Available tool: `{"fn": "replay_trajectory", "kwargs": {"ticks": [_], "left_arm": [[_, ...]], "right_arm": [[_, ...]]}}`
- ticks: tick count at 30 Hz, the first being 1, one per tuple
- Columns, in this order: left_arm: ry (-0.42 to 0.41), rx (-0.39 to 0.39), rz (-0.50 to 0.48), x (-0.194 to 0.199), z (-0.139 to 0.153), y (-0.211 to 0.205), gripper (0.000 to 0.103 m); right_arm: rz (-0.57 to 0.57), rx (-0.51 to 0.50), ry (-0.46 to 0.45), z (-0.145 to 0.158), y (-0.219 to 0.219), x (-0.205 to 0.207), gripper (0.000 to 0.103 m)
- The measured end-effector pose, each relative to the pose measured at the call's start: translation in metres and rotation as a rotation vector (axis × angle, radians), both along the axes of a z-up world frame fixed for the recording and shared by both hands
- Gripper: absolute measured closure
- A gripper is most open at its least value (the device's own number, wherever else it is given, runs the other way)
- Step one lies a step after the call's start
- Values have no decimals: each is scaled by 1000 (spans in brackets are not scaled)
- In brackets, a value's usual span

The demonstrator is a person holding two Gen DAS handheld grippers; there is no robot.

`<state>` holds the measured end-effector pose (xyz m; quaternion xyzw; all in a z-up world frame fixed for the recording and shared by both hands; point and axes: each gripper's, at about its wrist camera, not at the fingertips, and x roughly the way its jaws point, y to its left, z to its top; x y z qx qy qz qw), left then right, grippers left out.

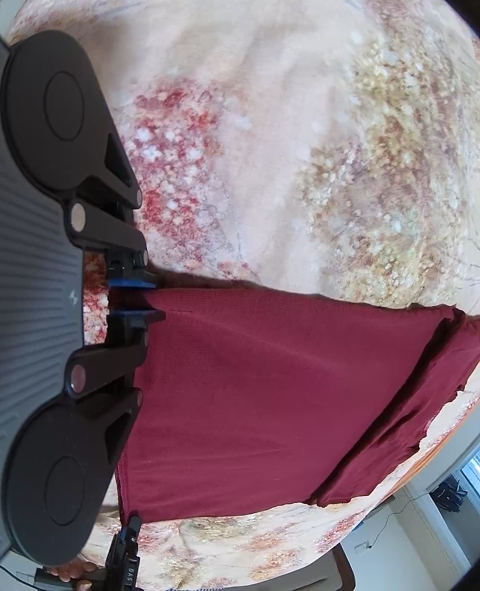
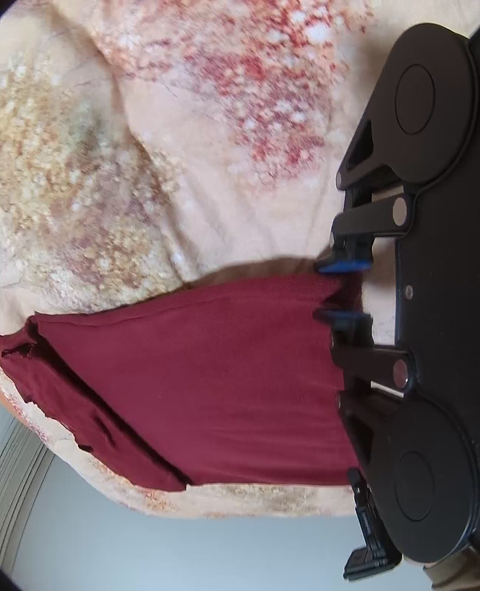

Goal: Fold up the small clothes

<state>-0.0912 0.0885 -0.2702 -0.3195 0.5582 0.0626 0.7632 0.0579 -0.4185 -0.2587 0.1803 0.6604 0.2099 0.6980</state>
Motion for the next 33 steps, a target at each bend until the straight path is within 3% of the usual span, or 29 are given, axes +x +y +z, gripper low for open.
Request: {"fn": "replay_trajectory", "kwargs": {"ticks": [6,9,17,25,33], "left_arm": [[1,28,15,-10,6,5,68],[-16,52,21,-15,14,7,50],[-56,102,-31,-7,22,0,45],[-69,72,-8,-2,17,6,37],[-32,124,37,-25,13,8,38]], "right_arm": [[-66,-38,-31,13,-20,5,62],[-82,-61,-63,25,-24,6,54],[-77,-82,-117,57,-8,11,48],[-37,-103,-202,95,9,5,41],[14,-91,-231,102,12,13,40]]}}
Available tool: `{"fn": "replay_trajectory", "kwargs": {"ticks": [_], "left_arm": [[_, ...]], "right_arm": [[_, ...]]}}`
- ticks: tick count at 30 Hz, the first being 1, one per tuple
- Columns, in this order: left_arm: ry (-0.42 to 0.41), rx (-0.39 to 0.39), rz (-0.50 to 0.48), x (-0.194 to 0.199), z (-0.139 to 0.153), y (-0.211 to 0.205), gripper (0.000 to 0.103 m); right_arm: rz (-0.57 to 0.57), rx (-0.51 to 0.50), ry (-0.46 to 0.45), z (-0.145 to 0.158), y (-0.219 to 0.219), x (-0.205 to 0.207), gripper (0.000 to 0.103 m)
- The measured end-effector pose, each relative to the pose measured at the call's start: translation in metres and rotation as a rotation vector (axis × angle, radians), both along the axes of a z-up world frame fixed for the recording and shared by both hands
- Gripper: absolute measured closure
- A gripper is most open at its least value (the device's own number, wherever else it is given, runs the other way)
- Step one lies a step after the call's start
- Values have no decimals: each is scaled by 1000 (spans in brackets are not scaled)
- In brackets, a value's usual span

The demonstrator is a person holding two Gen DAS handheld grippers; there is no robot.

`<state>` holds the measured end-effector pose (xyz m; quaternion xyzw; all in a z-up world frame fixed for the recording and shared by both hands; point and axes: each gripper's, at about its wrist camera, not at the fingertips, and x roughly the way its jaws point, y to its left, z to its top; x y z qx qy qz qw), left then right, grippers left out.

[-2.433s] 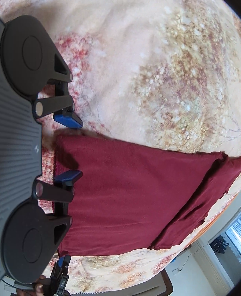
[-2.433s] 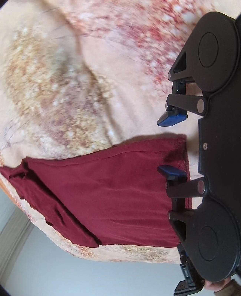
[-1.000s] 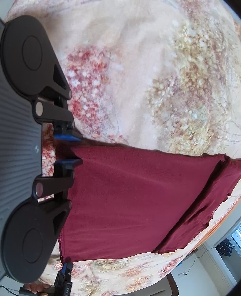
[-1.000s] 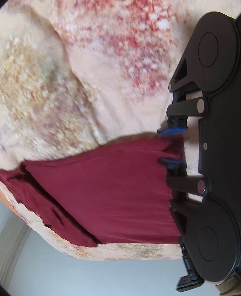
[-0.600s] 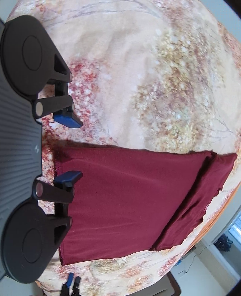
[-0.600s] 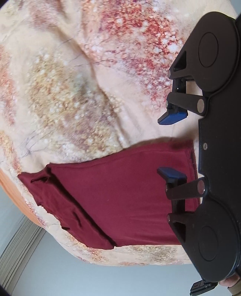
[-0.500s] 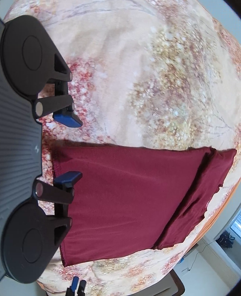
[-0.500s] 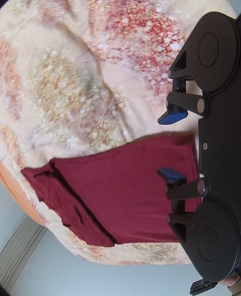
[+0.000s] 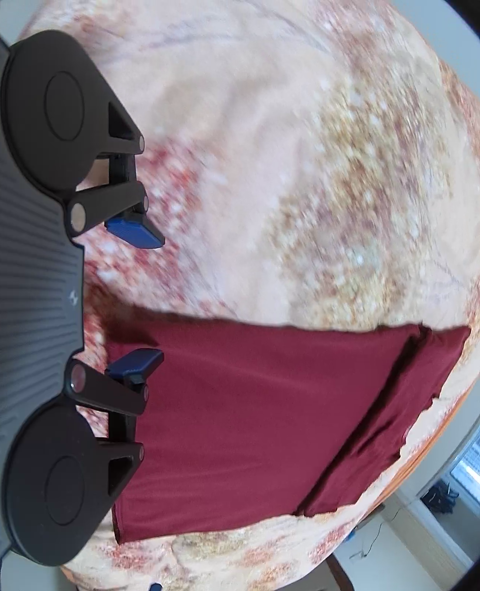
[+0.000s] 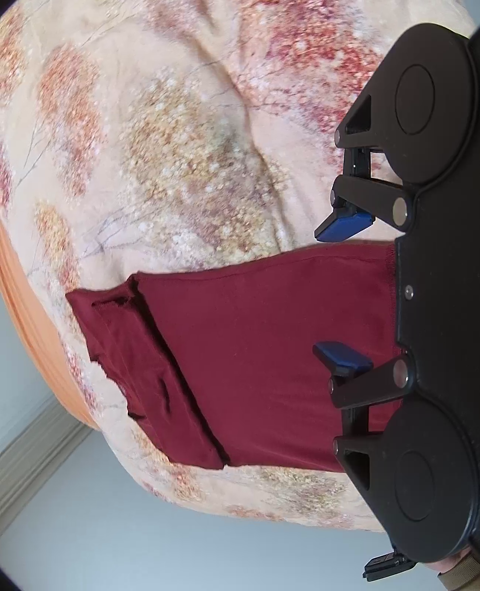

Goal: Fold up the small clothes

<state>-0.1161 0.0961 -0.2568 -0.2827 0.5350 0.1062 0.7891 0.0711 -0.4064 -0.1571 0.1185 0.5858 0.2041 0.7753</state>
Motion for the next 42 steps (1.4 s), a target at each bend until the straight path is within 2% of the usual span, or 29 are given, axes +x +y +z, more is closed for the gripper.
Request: {"fn": "replay_trajectory", "kwargs": {"ticks": [5,13,23,25,27,29,31,36,42], "left_arm": [[1,31,74,-29,11,-10,38],[33,94,111,-60,39,-52,36],[77,214,79,-79,84,-103,19],[68,219,75,-76,87,-104,17],[53,216,68,-70,87,-103,13],[35,211,52,-59,83,-99,7],[22,207,32,-44,76,-93,5],[19,220,-58,-2,57,-75,5],[21,135,-133,34,25,-40,5]], "right_arm": [[30,38,-13,1,-9,0,39],[85,89,33,-20,-33,-10,37],[150,168,109,-58,-33,-27,32],[157,166,105,-57,-30,-27,31],[161,161,82,-50,-28,-26,25],[163,148,48,-41,-28,-25,14],[166,128,16,-32,-28,-23,11],[127,60,-30,-16,-28,-23,11],[55,-21,17,-23,-16,-33,12]]}}
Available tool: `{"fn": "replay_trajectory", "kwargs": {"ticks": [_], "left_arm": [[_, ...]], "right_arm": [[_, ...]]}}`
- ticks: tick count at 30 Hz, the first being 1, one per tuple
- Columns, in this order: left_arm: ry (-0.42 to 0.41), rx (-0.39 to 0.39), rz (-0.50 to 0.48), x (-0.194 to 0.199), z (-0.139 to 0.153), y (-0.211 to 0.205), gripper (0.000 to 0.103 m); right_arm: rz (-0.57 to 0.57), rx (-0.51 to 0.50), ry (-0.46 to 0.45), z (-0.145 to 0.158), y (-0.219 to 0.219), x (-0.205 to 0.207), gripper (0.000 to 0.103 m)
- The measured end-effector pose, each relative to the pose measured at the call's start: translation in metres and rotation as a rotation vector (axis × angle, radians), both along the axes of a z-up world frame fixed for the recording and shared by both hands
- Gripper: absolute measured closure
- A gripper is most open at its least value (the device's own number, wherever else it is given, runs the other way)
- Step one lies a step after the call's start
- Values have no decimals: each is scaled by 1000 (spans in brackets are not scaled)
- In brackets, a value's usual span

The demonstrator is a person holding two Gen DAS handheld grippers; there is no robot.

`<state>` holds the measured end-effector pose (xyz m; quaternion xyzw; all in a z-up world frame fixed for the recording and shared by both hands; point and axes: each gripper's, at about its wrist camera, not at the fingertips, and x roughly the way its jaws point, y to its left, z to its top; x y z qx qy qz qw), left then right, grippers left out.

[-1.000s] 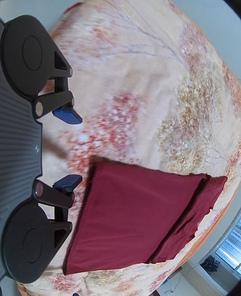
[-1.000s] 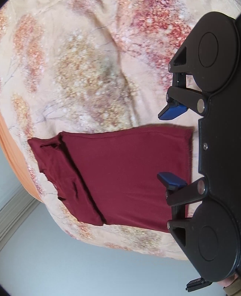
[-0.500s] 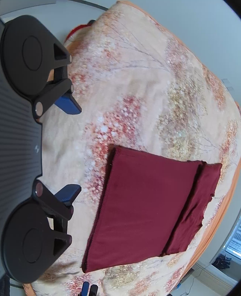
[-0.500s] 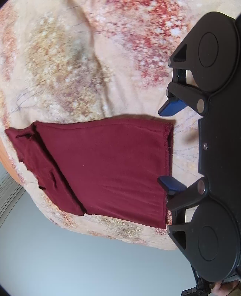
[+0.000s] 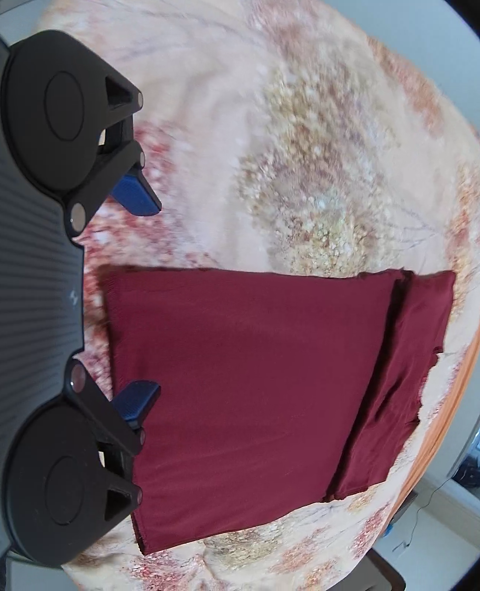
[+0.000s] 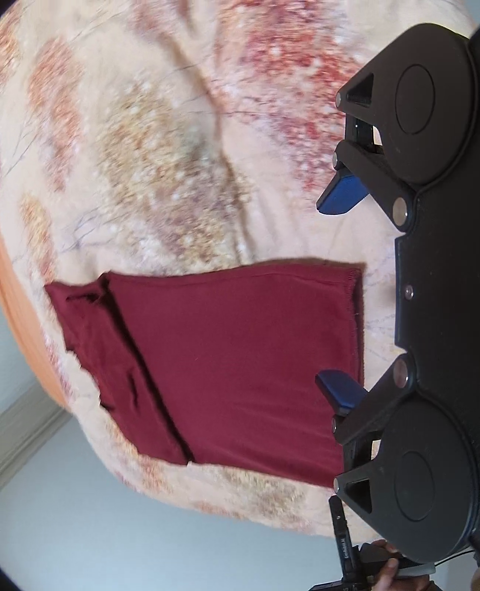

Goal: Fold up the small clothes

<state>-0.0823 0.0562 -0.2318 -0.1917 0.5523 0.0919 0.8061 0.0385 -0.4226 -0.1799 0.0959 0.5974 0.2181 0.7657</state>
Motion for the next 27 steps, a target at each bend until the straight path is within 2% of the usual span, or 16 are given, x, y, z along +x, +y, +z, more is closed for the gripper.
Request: {"fn": "replay_trajectory", "kwargs": {"ticks": [2,6,10,12,14,16,18,22,25,26,27], "left_arm": [[10,-21,-30,7,-12,11,5],[63,-47,-76,16,-31,22,7],[52,-113,-114,19,-40,28,7],[61,-128,-120,21,-45,31,9],[71,-124,-120,25,-47,32,14],[65,-115,-119,29,-45,32,20],[61,-122,-116,35,-44,33,24],[74,-140,-99,46,-47,34,24],[82,-180,-85,53,-52,35,24],[94,-187,-92,55,-54,33,24],[103,-183,-108,57,-54,31,30]], "right_arm": [[-29,-1,31,-10,5,-3,19],[-111,-30,88,-29,13,-2,25],[-153,-21,107,-48,13,8,33],[-147,-20,125,-59,13,15,44],[-127,-22,155,-71,13,22,68],[-115,-20,179,-81,12,28,79],[-113,-8,197,-88,12,34,80],[-112,20,223,-95,13,46,80],[-63,6,255,-101,18,55,80],[-44,2,260,-101,19,58,84],[-21,-3,255,-101,21,61,88]]}}
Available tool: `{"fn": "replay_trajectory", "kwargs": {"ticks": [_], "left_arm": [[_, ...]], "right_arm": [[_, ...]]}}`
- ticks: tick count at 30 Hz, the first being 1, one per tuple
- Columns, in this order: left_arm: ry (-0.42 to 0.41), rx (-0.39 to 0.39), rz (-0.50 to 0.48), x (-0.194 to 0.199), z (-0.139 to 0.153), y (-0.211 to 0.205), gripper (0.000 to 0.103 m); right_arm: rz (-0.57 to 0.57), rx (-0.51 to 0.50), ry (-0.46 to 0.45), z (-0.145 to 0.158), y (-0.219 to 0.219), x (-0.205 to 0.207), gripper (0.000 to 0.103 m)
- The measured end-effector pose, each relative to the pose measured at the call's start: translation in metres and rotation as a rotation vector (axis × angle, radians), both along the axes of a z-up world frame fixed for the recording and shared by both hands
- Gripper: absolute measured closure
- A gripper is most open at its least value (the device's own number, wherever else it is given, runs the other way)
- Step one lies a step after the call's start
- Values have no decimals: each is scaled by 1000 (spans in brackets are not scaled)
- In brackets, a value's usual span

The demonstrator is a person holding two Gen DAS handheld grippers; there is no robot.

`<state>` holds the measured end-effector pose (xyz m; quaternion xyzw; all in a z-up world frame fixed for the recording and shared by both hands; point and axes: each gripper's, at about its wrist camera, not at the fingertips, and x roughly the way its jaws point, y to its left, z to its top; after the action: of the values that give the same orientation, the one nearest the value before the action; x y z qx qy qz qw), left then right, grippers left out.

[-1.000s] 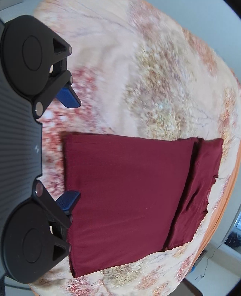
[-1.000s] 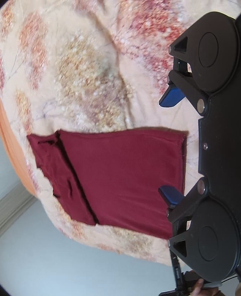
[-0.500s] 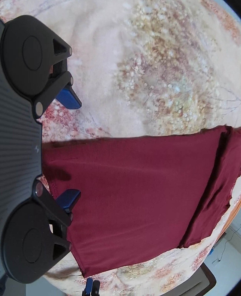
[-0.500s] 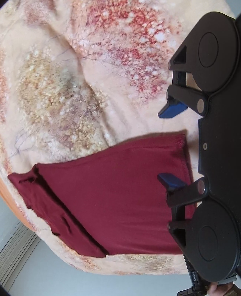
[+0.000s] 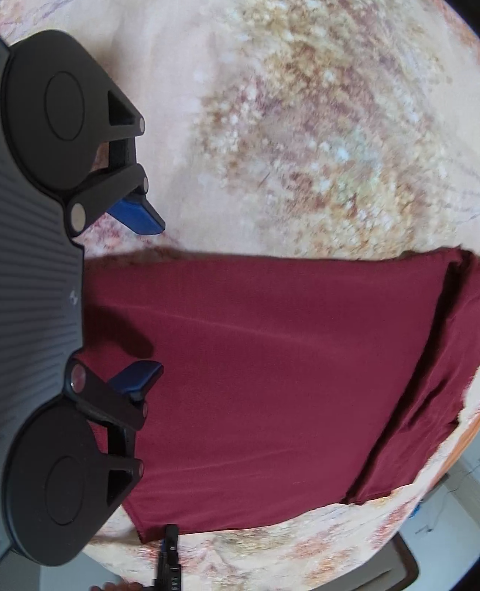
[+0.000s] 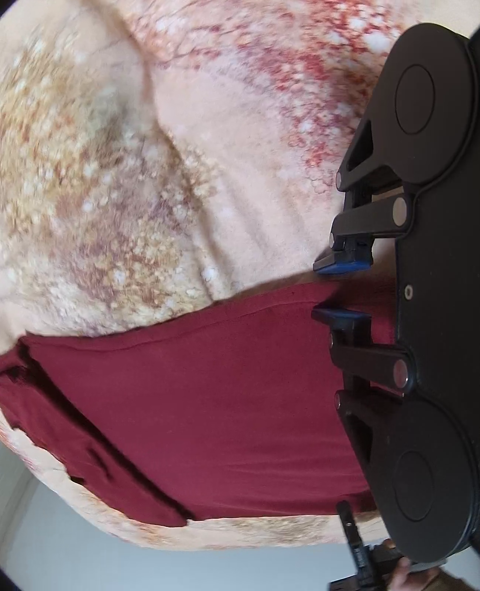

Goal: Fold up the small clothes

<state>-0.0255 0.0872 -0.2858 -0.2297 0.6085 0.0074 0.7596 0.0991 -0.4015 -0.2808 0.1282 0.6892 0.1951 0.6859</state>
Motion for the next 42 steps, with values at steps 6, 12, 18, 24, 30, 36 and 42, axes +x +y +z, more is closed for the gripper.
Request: {"fn": "replay_trajectory", "kwargs": {"ticks": [6,12,18,24,30,36,42], "left_arm": [[15,-47,-23,2,2,-8,88],[-57,-153,108,1,17,15,96],[-156,-295,332,29,22,60,96],[-121,-322,502,87,-4,94,95],[-115,-267,423,117,4,90,86],[-208,-145,419,92,35,114,43],[-236,53,171,100,60,108,43]], "right_arm": [[82,21,7,6,5,9,98],[1,243,-3,29,-8,23,100],[-180,407,-33,38,-9,72,100],[-383,310,12,9,7,132,95],[-399,319,-24,11,17,150,68],[-168,183,-191,38,26,152,51],[161,86,-375,57,44,146,50]]}}
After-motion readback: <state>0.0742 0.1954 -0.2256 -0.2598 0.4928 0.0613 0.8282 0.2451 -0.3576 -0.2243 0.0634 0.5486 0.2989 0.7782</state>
